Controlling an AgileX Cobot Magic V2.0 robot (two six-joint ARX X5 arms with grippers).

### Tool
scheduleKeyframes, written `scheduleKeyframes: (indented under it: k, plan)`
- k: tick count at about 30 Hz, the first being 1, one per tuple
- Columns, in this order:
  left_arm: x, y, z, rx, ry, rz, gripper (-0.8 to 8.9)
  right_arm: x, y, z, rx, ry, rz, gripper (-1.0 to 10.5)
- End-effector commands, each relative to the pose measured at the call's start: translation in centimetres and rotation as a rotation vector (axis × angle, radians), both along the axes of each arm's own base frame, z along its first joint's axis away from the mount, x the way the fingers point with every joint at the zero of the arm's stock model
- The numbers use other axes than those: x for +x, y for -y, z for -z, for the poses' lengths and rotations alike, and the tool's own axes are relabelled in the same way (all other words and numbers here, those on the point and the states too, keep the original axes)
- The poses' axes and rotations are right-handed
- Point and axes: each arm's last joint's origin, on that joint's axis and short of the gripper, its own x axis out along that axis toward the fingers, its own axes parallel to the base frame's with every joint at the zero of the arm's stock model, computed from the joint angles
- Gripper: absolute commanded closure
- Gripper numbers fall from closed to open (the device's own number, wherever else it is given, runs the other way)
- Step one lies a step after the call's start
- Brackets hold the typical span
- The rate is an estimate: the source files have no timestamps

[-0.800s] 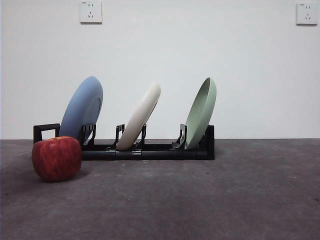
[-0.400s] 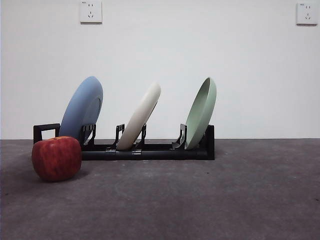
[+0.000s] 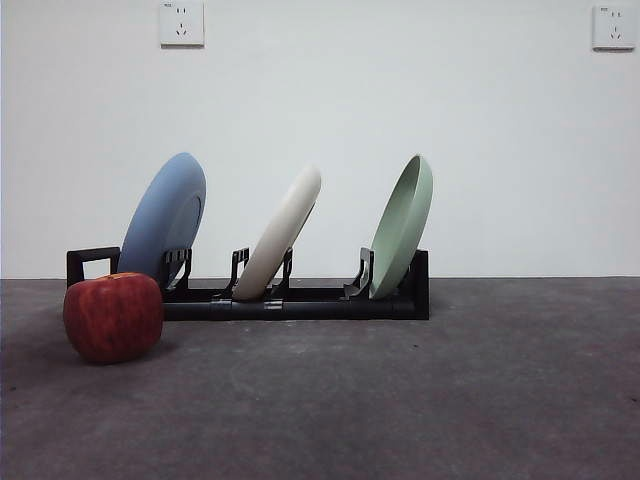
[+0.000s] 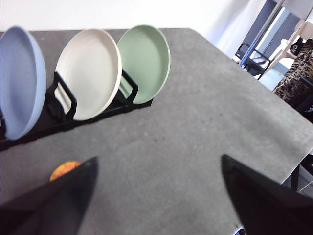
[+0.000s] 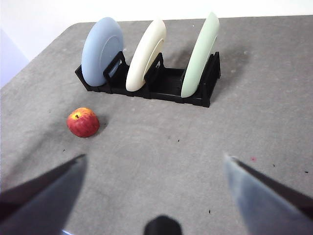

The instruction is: Take the yellow plate from the plate rack,put the plate on the table,take the apple from the table,put the apple in the plate

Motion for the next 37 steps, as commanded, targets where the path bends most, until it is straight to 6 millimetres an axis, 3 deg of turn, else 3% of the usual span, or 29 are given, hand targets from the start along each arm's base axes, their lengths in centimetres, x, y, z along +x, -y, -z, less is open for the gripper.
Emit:
scheduleKeyframes:
  k: [1, 11, 16, 23, 28, 32, 37]
  plan:
    - [0.7, 0.1, -0.3, -0.010, 0.027, 0.041, 2.10, 0.0, 0.0, -0.1, -0.001, 0.008, -0.006, 3.8]
    - [6.1, 1.7, -0.9, -0.031, 0.128, 0.139, 2.11, 0.0, 0.0, -0.1, 0.000, 0.001, -0.006, 3.8]
    - [10.6, 4.1, -0.9, -0.006, 0.118, 0.205, 2.12, 0.3, 0.0, 0.0, 0.000, -0.020, -0.006, 3.8]
    - [17.3, 8.6, 0.0, 0.195, 0.121, 0.203, 2.12, 1.0, 0.0, 0.3, 0.002, -0.064, -0.006, 3.8]
    - [21.8, 11.4, 1.7, 0.280, 0.112, 0.204, 2.12, 1.4, 0.0, 0.5, 0.003, -0.093, -0.006, 3.8]
    - [25.7, 13.6, 4.5, 0.315, 0.120, 0.164, 2.12, 1.5, 0.0, 0.6, 0.003, -0.109, -0.006, 3.8]
    - [28.3, 14.9, 8.0, 0.328, 0.112, 0.155, 2.12, 1.6, 0.0, 0.6, 0.003, -0.108, -0.006, 3.8]
